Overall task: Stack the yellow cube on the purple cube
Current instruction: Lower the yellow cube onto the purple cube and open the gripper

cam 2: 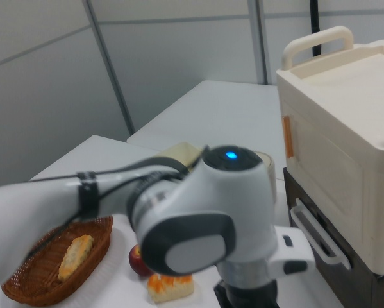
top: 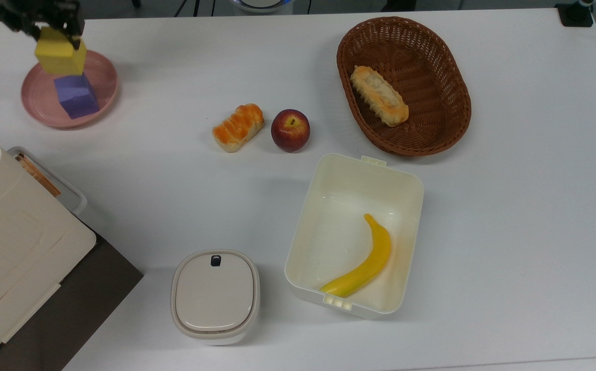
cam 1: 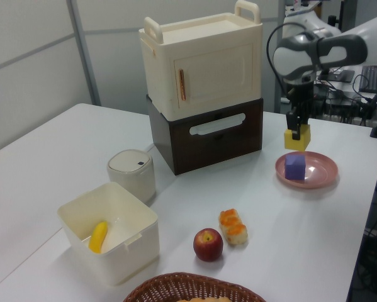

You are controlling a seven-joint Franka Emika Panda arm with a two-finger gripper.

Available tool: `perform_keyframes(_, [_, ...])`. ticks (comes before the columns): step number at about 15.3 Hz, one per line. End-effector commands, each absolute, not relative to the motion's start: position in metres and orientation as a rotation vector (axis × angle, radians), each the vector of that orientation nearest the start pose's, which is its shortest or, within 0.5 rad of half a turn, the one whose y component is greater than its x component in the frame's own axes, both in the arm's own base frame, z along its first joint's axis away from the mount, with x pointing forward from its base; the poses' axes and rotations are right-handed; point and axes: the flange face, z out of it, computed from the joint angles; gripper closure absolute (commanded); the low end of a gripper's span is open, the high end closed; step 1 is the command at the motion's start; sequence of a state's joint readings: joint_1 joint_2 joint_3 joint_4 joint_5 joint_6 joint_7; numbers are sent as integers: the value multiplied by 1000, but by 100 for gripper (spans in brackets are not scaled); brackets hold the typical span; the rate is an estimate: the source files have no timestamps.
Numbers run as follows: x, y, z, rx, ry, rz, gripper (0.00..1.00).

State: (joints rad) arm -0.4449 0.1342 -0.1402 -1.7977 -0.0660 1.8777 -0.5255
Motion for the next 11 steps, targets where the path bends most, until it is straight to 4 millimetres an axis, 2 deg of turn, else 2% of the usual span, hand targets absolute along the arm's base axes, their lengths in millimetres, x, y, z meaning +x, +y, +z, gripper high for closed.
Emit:
perform_keyframes(1, [501,-347,440,-3208,27,137,60])
perform_keyframes(5, [507,-347,421,-3202,15,161,58])
perform_keyframes(6, [507,-347,420,-3201,12,163,53])
perform_keyframes(7, [507,-346,420,-3201,9,166,38])
perform_keyframes(9, [508,-345,420,-3202,11,163,0])
perform_keyframes(11, [509,-341,420,-3196,2,174,0])
